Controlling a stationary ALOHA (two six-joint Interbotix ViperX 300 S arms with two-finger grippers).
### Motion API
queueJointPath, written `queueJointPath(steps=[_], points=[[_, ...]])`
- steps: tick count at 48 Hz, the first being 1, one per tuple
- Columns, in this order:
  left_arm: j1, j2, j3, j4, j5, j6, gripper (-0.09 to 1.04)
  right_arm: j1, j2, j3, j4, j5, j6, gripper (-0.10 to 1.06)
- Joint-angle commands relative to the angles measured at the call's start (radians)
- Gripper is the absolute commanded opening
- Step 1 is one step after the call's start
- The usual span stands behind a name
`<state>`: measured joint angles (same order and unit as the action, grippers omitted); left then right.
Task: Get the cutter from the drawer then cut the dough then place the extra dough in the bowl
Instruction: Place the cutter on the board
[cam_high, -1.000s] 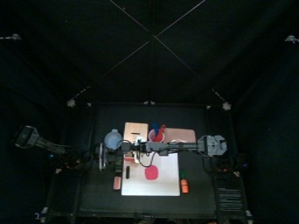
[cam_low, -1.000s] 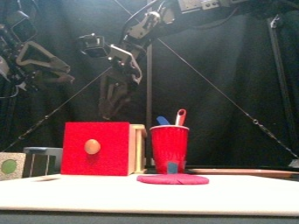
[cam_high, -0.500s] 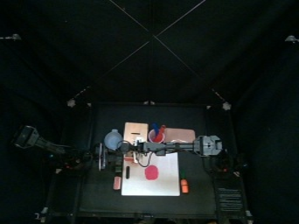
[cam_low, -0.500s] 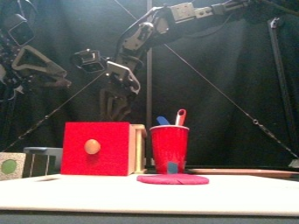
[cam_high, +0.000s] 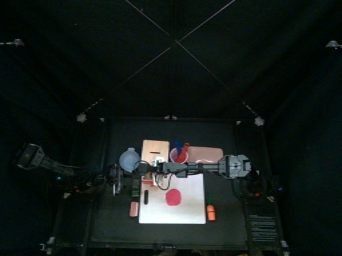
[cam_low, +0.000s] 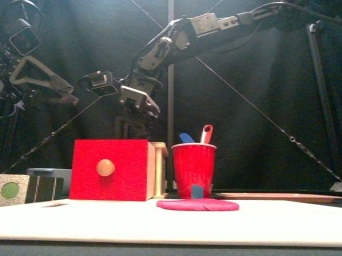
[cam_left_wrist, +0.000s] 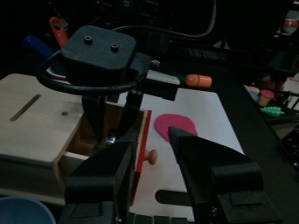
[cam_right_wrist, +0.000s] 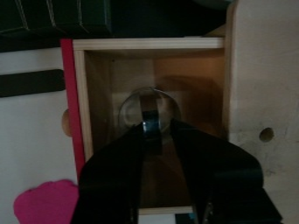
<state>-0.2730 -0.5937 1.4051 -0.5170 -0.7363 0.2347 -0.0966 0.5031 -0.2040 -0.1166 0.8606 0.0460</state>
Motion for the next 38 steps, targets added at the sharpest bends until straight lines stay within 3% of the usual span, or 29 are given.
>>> queueJointPath(steps=[1, 10, 38], points=[[-0.002, 0.002, -0.011, 0.002, -0.003, 0.0, 0.74, -0.011, -0.028, -0.032, 0.002, -0.006, -0.002, 0.59], [-0.003, 0.002, -0.011, -0.005, 0.005, 0.0, 0.74, -0.006, -0.031, -0.057, 0.003, 0.0, -0.002, 0.51], [-0.002, 0.002, -0.009, -0.044, 0.041, 0.0, 0.74, 0.02, -0.063, -0.239, -0.028, 0.212, 0.0, 0.51]])
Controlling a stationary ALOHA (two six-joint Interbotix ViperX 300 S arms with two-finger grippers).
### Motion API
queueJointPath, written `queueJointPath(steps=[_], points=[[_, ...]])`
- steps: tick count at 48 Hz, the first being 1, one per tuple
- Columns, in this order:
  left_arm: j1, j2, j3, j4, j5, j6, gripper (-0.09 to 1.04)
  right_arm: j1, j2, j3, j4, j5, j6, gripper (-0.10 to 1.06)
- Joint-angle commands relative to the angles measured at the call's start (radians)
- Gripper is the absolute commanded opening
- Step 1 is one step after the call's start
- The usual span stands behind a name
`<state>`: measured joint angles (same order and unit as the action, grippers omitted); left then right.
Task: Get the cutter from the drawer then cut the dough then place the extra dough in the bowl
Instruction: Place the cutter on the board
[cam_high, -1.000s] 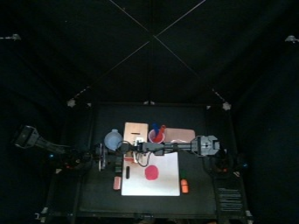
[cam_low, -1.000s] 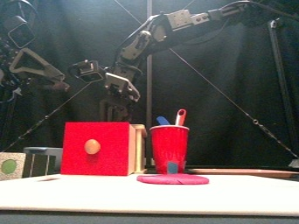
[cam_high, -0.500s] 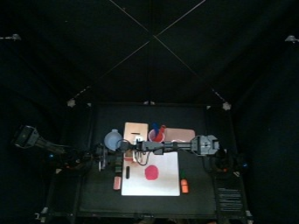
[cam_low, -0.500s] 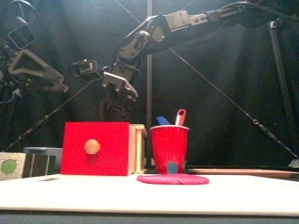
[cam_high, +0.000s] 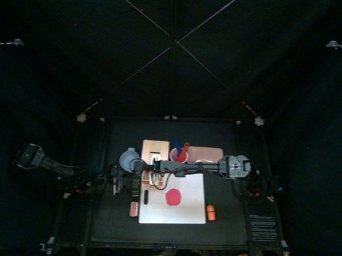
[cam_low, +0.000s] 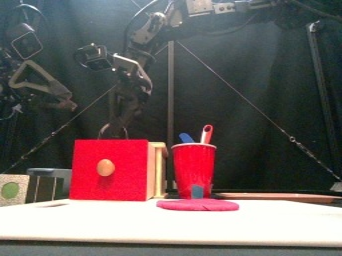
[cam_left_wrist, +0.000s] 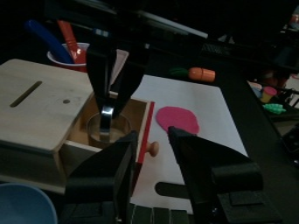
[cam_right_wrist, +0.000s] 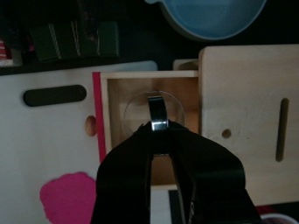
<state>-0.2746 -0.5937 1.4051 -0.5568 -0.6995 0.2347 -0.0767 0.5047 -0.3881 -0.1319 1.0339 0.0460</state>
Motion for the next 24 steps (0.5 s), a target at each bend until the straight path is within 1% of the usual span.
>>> queueJointPath(steps=[1, 8, 15, 24], points=[[0.002, 0.002, -0.009, -0.006, 0.006, 0.0, 0.74, 0.0, -0.063, -0.058, -0.012, 0.043, 0.0, 0.51], [0.006, 0.002, -0.011, -0.018, 0.02, 0.0, 0.74, 0.006, -0.067, -0.086, -0.032, 0.089, 0.0, 0.51], [0.006, 0.002, -0.009, -0.029, 0.031, 0.0, 0.74, 0.014, -0.098, -0.094, -0.026, 0.137, 0.002, 0.51], [0.015, 0.002, -0.009, -0.032, 0.032, 0.0, 0.74, 0.054, -0.161, -0.08, -0.031, 0.193, 0.005, 0.51]])
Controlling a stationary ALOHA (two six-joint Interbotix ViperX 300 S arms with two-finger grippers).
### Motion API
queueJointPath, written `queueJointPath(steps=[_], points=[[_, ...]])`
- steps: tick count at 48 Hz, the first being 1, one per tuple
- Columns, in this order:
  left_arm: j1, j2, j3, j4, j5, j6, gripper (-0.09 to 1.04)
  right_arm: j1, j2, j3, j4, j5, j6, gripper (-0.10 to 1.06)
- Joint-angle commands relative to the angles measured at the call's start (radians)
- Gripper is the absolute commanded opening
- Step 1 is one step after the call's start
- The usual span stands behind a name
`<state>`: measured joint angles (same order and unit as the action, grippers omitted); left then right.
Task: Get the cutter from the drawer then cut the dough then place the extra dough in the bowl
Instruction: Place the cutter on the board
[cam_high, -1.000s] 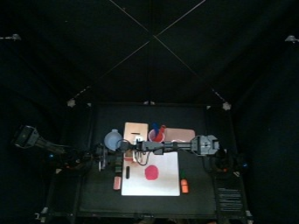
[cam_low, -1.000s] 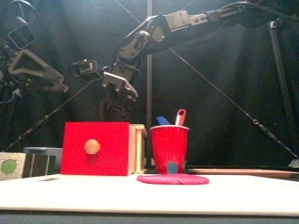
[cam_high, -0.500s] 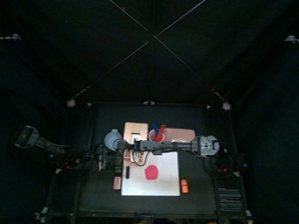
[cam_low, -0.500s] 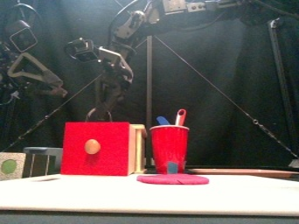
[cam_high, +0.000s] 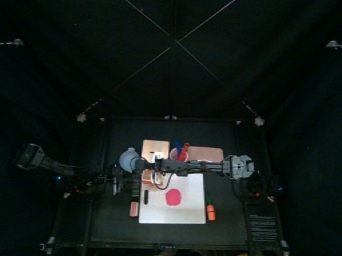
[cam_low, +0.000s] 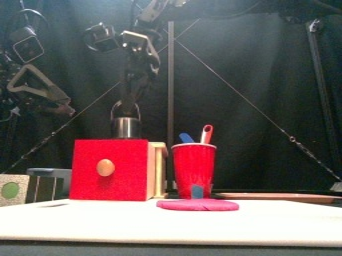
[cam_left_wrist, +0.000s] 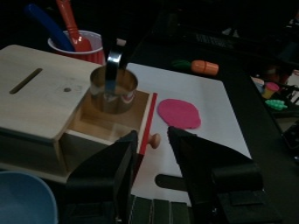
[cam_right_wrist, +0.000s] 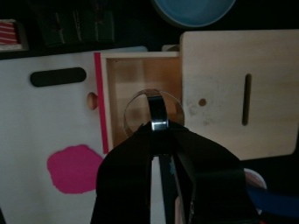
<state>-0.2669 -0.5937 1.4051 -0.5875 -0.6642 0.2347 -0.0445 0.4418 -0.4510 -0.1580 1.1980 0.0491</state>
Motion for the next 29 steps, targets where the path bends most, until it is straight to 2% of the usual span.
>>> queueJointPath(steps=[1, 13, 15, 22, 29], points=[[0.009, 0.002, -0.009, 0.0, -0.003, 0.0, 0.74, 0.025, -0.104, -0.012, -0.005, 0.037, 0.002, 0.51], [0.012, 0.002, -0.011, -0.002, -0.003, 0.0, 0.74, 0.095, -0.199, 0.092, -0.006, 0.135, 0.014, 0.5], [0.012, 0.002, -0.011, 0.0, -0.003, 0.0, 0.74, 0.106, -0.216, 0.123, -0.008, 0.137, 0.037, 0.5], [0.017, 0.002, -0.02, 0.0, -0.003, 0.002, 0.74, 0.133, -0.291, 0.262, -0.02, 0.135, 0.178, 0.5], [0.032, 0.002, -0.031, 0.002, -0.003, 0.005, 0.74, 0.17, -0.382, 0.446, -0.021, 0.078, 0.241, 0.5]])
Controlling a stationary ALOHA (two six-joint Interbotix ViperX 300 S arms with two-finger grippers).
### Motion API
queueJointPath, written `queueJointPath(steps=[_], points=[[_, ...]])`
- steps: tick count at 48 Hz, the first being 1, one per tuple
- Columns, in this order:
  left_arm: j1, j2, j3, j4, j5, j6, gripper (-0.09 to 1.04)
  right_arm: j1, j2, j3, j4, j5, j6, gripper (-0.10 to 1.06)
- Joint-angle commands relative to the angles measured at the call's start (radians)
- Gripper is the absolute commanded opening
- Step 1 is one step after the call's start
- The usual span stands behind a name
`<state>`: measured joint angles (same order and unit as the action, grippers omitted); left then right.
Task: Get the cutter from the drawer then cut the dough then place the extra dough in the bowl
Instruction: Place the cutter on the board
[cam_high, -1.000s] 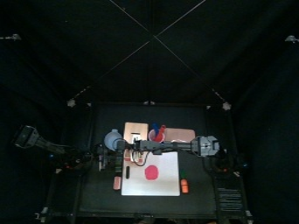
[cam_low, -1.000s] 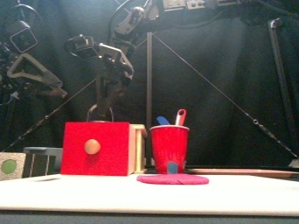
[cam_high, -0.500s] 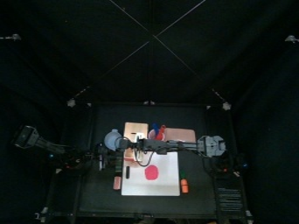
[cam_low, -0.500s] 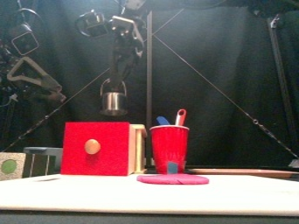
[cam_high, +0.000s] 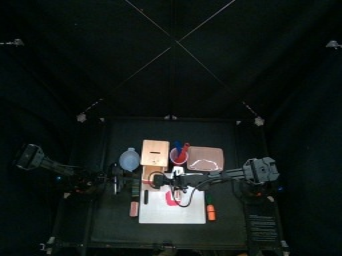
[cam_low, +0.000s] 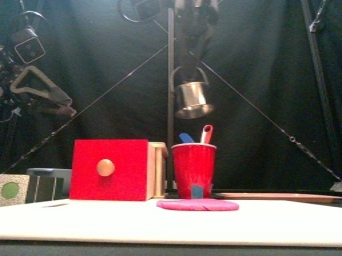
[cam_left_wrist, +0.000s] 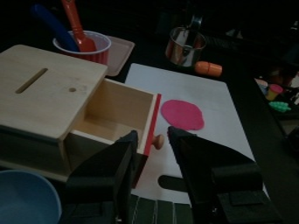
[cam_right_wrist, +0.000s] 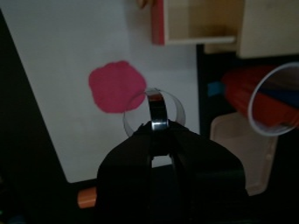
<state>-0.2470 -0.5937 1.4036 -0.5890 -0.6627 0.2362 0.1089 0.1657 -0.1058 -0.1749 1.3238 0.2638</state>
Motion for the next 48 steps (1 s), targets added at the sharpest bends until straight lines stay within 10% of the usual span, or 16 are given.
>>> queueJointPath(steps=[1, 30, 48], points=[[0.014, 0.002, -0.032, 0.003, -0.005, 0.003, 0.74, 0.023, -0.117, 0.127, -0.003, -0.066, 0.028, 0.5], [0.089, 0.002, -0.052, 0.002, -0.005, 0.002, 0.74, 0.044, -0.282, 0.689, 0.023, -0.669, 0.032, 0.5], [0.132, 0.002, -0.074, 0.002, -0.005, 0.002, 0.74, 0.032, -0.285, 0.764, 0.026, -0.724, 0.035, 0.52]])
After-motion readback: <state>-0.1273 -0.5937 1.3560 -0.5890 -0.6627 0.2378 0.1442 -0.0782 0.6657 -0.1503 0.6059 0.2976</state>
